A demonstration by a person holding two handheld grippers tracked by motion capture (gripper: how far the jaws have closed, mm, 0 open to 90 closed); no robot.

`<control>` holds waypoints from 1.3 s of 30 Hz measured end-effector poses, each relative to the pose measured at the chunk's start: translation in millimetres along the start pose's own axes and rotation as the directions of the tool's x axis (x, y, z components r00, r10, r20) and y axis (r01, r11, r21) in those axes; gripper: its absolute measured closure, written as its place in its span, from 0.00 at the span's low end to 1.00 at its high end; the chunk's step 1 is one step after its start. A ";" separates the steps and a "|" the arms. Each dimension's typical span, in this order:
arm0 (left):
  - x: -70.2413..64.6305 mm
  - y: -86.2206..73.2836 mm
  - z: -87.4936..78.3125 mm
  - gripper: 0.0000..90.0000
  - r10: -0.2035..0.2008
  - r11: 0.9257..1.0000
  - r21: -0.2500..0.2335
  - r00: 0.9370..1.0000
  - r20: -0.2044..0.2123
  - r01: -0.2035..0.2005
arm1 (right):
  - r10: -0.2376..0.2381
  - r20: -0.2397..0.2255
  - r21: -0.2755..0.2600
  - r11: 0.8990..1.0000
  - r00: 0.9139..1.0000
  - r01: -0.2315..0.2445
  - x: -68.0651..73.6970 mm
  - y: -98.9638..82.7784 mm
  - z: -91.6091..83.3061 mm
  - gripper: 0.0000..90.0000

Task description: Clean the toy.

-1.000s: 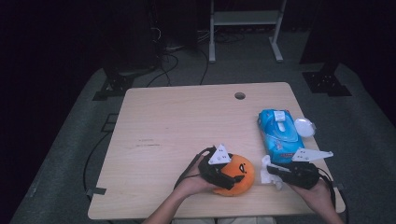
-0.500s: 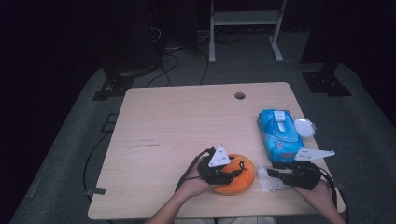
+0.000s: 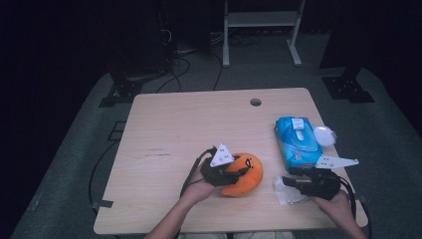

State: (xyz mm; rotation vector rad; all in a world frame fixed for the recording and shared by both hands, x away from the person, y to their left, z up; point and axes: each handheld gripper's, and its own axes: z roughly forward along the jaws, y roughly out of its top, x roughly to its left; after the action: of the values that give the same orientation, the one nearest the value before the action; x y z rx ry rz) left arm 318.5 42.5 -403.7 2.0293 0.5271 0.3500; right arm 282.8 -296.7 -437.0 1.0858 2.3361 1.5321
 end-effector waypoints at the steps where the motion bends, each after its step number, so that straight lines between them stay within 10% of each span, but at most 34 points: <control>1: 0.0 0.0 0.0 0.59 0.000 1.000 0.000 1.000 0.000 0.000 | 0.003 -0.001 -0.004 1.000 1.000 -0.003 -0.4 0.1 0.0 0.50; 19: 76.3 -5.0 1.4 0.58 -0.072 0.996 0.035 0.978 -0.197 0.081 | 0.005 0.005 -0.033 0.999 1.000 -0.005 -3.4 2.9 0.5 0.44; 39: 70.0 -12.9 -30.7 0.31 -0.146 0.989 -0.024 0.972 -0.182 0.144 | 0.017 0.020 -0.041 0.999 1.000 -0.016 -2.3 2.8 -0.4 0.41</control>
State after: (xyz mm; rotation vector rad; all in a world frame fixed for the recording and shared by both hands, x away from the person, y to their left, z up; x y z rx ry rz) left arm 362.3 106.2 -398.0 1.9457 0.7813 0.4519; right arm 285.7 -297.8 -435.0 1.1083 2.2783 1.5593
